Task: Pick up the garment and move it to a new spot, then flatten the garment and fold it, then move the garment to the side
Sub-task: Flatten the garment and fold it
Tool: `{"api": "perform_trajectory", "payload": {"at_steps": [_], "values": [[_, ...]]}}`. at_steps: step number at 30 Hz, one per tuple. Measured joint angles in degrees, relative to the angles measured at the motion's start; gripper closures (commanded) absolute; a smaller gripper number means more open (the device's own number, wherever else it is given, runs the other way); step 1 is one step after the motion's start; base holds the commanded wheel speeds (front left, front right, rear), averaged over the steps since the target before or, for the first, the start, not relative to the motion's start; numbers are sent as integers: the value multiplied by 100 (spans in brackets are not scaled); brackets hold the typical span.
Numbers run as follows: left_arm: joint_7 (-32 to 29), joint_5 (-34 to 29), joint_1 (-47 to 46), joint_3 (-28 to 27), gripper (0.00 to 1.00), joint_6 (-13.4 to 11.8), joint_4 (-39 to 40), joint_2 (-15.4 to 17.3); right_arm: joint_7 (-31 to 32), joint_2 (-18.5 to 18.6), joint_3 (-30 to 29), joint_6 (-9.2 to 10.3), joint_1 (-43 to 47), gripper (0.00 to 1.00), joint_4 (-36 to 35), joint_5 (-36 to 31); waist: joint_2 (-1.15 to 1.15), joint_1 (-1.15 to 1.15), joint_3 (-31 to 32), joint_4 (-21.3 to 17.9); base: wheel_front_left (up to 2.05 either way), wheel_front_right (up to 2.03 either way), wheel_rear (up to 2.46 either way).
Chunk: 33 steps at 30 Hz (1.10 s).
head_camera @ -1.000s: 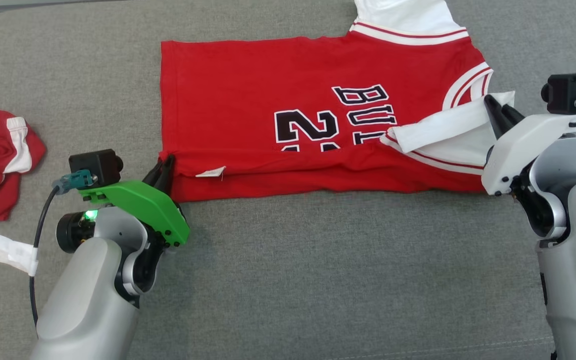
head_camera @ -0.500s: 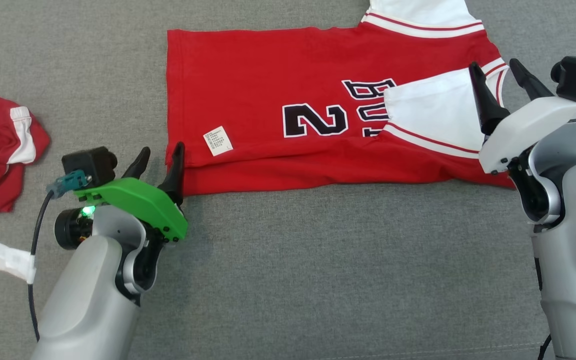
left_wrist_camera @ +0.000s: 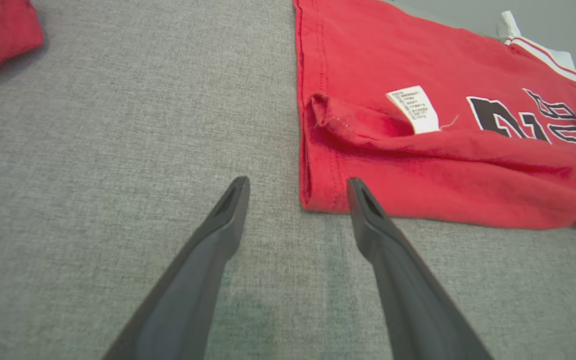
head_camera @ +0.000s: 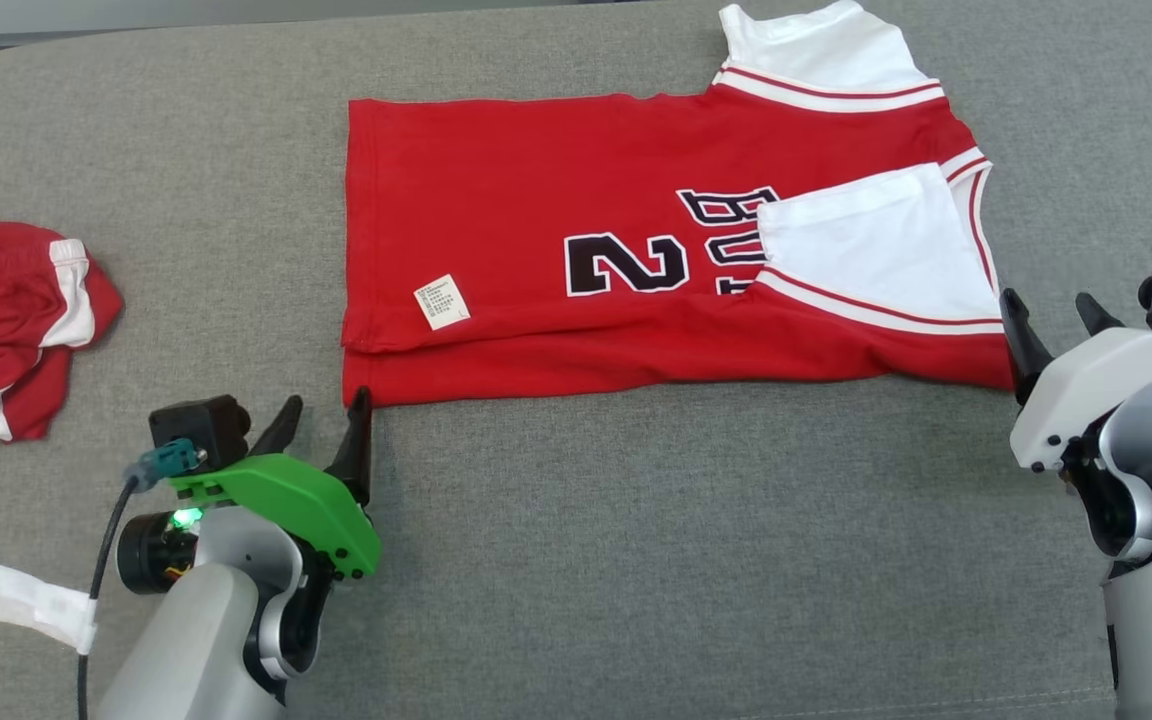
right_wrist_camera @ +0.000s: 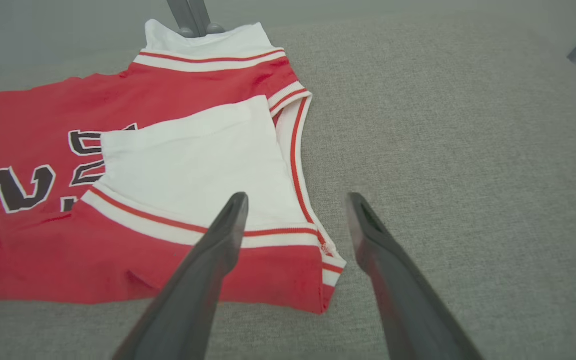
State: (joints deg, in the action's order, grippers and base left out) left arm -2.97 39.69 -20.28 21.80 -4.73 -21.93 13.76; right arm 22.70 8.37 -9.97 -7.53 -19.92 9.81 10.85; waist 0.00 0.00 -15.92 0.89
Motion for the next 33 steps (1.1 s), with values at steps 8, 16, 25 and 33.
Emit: {"api": "perform_trajectory", "payload": {"at_steps": [8,16,25,33], "values": [[-125,-212,-412,158,0,-263,-455,-70,-35,-220,-199,0,-175,0,427,-245,0,0,-149,-99,0,0,0],[-172,-256,-588,248,0,-248,-818,-152,186,-316,-299,-1,-324,0,1033,-358,0,0,-338,-135,0,0,0],[-353,-186,-760,439,100,76,-1146,-181,311,-324,-172,4,-288,100,1163,-202,0,0,-286,-122,0,0,0],[-215,76,-357,343,100,297,-892,-183,141,-196,-305,-3,93,100,769,-97,0,0,23,-104,0,0,0]]}}
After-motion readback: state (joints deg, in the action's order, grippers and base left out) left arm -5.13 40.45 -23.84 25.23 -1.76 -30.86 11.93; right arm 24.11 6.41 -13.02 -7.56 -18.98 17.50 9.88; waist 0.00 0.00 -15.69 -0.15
